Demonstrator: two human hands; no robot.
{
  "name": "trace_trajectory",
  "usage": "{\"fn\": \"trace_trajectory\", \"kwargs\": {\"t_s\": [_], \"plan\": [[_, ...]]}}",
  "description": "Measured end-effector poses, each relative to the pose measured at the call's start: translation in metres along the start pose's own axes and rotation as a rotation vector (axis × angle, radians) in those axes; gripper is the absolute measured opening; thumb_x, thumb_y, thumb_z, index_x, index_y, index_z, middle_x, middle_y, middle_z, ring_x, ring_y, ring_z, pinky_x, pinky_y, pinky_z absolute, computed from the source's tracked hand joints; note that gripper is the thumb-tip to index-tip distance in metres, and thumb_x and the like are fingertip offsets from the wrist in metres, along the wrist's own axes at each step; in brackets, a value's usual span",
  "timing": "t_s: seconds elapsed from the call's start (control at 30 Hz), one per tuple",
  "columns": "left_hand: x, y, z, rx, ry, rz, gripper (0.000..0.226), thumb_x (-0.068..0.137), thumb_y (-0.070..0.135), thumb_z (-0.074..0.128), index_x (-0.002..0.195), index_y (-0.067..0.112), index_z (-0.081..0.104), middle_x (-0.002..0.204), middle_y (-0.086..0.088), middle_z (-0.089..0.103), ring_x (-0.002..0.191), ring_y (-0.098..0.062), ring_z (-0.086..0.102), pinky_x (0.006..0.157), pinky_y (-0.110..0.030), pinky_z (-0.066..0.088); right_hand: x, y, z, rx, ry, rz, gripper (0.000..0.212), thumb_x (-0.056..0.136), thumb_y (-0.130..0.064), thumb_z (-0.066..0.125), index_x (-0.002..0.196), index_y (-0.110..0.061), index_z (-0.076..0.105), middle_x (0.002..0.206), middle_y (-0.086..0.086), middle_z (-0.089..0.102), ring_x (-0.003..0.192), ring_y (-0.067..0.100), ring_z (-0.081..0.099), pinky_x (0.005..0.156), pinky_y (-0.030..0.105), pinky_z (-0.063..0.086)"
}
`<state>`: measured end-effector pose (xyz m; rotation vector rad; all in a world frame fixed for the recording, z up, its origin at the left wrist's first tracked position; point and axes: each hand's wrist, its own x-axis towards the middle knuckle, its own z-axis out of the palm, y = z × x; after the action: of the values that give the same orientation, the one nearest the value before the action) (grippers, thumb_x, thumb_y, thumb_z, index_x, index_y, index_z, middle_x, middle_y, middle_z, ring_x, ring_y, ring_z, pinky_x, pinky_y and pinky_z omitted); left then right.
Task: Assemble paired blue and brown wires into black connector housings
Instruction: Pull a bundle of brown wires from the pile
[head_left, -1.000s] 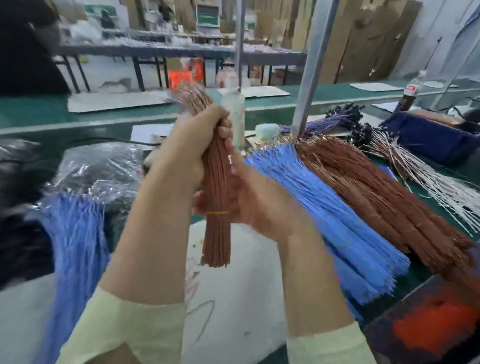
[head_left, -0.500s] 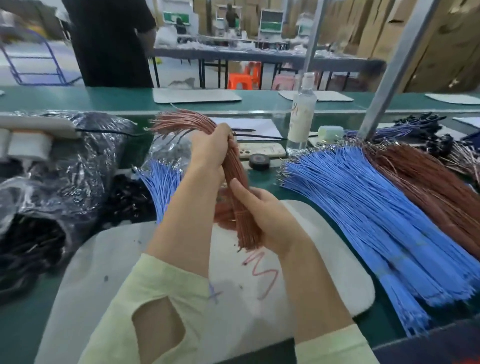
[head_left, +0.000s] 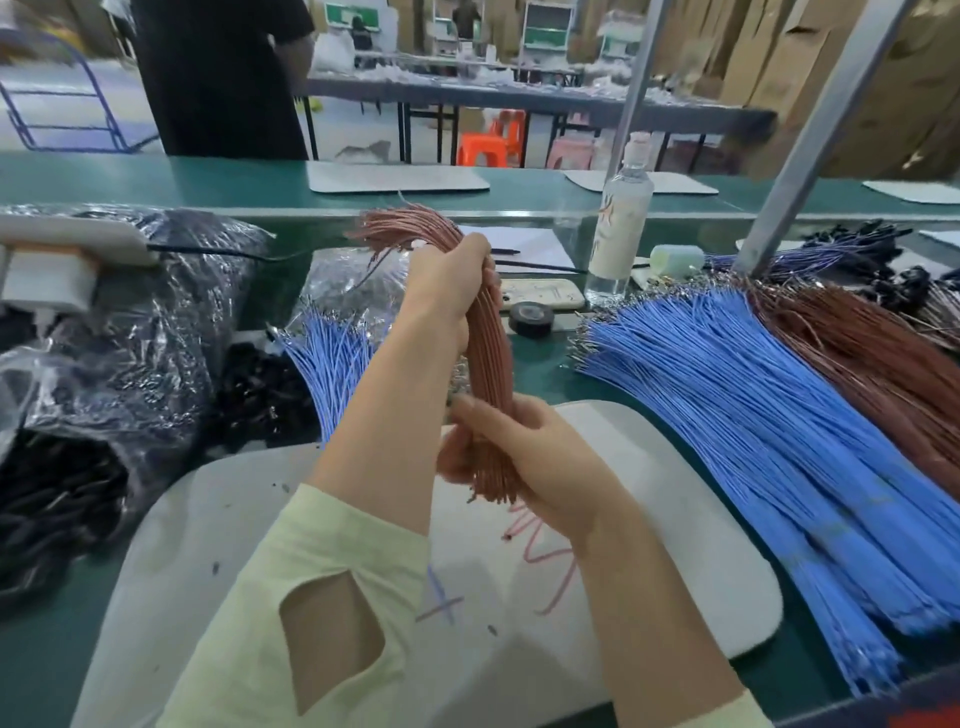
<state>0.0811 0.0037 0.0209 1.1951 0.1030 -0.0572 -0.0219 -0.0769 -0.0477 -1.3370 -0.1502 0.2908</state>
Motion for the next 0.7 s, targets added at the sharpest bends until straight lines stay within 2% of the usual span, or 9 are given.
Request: {"fn": "trace_trajectory", "kwargs": {"t_s": [0.07, 0.13, 0.23, 0.3, 0.37, 0.43, 0.47, 0.57, 0.7], "plan": [[0.002, -0.001, -0.001, 0.019, 0.007, -0.001, 0.020, 0.087, 0.002, 0.047, 0.069, 0.009, 0.046, 0.054, 0.000, 0.046, 0.034, -0.007, 0.041, 0.041, -0.017, 0.037, -0.010, 0.003, -0.005, -0.156, -0.027, 0.074, 0.023, 0.088, -0.028, 0.064, 0.091, -0.006, 0.059, 0.075, 0.008, 0.073, 0.078, 0.021, 0.072, 0.074, 0.027, 0.054], [0.004, -0.003, -0.003, 0.027, 0.025, -0.002, 0.019, 0.087, 0.002, 0.047, 0.069, 0.008, 0.045, 0.055, 0.000, 0.046, 0.035, -0.007, 0.041, 0.041, -0.019, 0.037, -0.019, 0.008, -0.013, -0.207, -0.046, 0.162, 0.018, 0.093, -0.024, 0.060, 0.094, -0.006, 0.059, 0.082, 0.009, 0.075, 0.086, 0.019, 0.072, 0.076, 0.021, 0.054], [0.004, -0.006, -0.004, -0.008, 0.036, 0.009, 0.020, 0.087, 0.000, 0.047, 0.069, 0.008, 0.045, 0.054, -0.001, 0.046, 0.035, -0.008, 0.040, 0.041, -0.019, 0.036, -0.025, 0.009, -0.021, -0.294, -0.084, 0.255, 0.026, 0.092, -0.027, 0.061, 0.107, -0.005, 0.060, 0.091, 0.006, 0.075, 0.090, 0.014, 0.071, 0.082, 0.023, 0.055], [0.005, -0.004, -0.003, -0.037, 0.048, 0.039, 0.022, 0.087, 0.000, 0.047, 0.067, 0.009, 0.044, 0.050, 0.000, 0.045, 0.034, -0.009, 0.040, 0.041, -0.018, 0.035, -0.023, 0.008, -0.021, -0.259, -0.075, 0.223, 0.035, 0.087, -0.032, 0.064, 0.110, -0.006, 0.060, 0.097, 0.006, 0.075, 0.094, 0.014, 0.070, 0.088, 0.029, 0.053], [0.005, -0.003, 0.000, -0.037, 0.054, 0.068, 0.023, 0.087, 0.000, 0.047, 0.066, 0.009, 0.043, 0.046, 0.002, 0.043, 0.033, -0.009, 0.040, 0.042, -0.018, 0.035, -0.013, 0.005, -0.017, -0.060, 0.021, 0.107, 0.043, 0.077, -0.038, 0.065, 0.105, -0.006, 0.062, 0.096, 0.009, 0.074, 0.094, 0.018, 0.070, 0.091, 0.034, 0.053], [0.003, -0.003, 0.004, -0.010, 0.060, 0.084, 0.023, 0.087, 0.001, 0.047, 0.065, 0.008, 0.043, 0.044, 0.002, 0.043, 0.033, -0.010, 0.039, 0.043, -0.020, 0.034, -0.003, 0.002, -0.012, 0.048, 0.088, 0.010, 0.038, 0.072, -0.038, 0.066, 0.094, -0.007, 0.065, 0.086, 0.008, 0.074, 0.085, 0.018, 0.070, 0.087, 0.035, 0.055], [0.004, -0.002, 0.006, 0.006, 0.070, 0.092, 0.022, 0.087, 0.002, 0.047, 0.066, 0.009, 0.043, 0.044, 0.002, 0.043, 0.033, -0.010, 0.039, 0.044, -0.021, 0.034, -0.001, 0.002, -0.009, 0.023, 0.090, -0.002, 0.034, 0.074, -0.037, 0.066, 0.090, -0.008, 0.065, 0.080, 0.006, 0.074, 0.079, 0.017, 0.070, 0.084, 0.033, 0.056], [0.006, 0.001, 0.008, 0.023, 0.107, 0.101, 0.013, 0.087, 0.001, 0.047, 0.077, 0.008, 0.042, 0.052, 0.000, 0.043, 0.035, -0.009, 0.038, 0.046, -0.024, 0.037, -0.005, 0.008, -0.011, -0.145, 0.051, 0.068, 0.023, 0.088, -0.032, 0.062, 0.091, -0.009, 0.064, 0.078, 0.005, 0.074, 0.079, 0.013, 0.070, 0.079, 0.023, 0.056], [0.008, -0.002, 0.007, 0.089, 0.139, 0.110, 0.017, 0.088, 0.003, 0.047, 0.073, 0.009, 0.042, 0.054, -0.001, 0.043, 0.037, -0.010, 0.038, 0.049, -0.024, 0.036, -0.021, 0.012, -0.020, -0.231, -0.007, 0.195, 0.014, 0.094, -0.021, 0.058, 0.094, -0.007, 0.061, 0.080, 0.005, 0.075, 0.077, 0.010, 0.071, 0.076, 0.019, 0.055]]}}
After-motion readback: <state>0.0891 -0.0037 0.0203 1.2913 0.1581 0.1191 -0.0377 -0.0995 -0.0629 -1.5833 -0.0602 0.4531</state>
